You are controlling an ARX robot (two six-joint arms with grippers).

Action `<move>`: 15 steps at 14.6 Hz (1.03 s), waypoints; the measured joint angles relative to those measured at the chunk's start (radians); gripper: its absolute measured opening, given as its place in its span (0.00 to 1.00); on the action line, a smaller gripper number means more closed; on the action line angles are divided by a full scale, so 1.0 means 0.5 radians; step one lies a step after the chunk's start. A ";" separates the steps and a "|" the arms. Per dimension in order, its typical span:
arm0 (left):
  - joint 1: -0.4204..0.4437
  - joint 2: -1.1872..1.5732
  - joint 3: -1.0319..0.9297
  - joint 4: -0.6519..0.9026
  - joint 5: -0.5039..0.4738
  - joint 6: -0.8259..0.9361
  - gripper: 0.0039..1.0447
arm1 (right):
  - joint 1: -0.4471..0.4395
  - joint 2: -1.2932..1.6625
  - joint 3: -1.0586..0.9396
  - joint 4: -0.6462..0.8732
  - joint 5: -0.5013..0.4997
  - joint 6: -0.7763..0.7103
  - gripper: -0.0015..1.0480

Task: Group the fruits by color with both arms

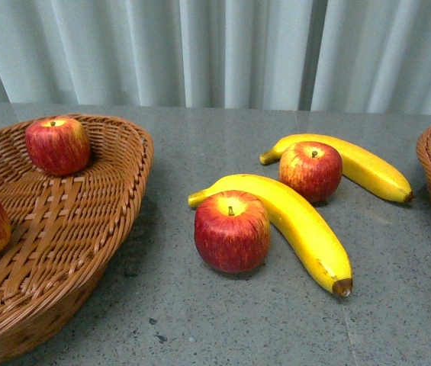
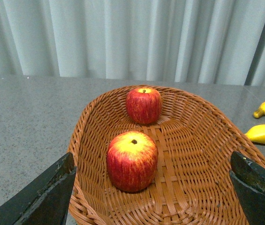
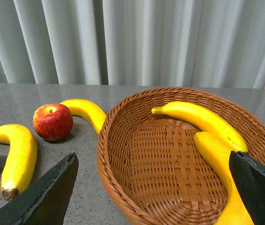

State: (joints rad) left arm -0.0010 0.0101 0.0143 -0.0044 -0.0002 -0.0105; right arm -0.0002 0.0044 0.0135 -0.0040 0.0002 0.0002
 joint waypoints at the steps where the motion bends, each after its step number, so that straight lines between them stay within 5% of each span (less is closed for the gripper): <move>1: 0.000 0.000 0.000 0.000 0.000 0.000 0.94 | 0.000 0.000 0.000 0.000 0.000 0.000 0.94; 15: 0.000 0.000 0.000 0.000 0.000 0.000 0.94 | 0.000 0.000 0.000 0.000 0.000 0.000 0.94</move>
State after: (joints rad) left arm -0.0010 0.0101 0.0143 -0.0044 -0.0002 -0.0105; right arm -0.0002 0.0044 0.0135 -0.0040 0.0002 0.0002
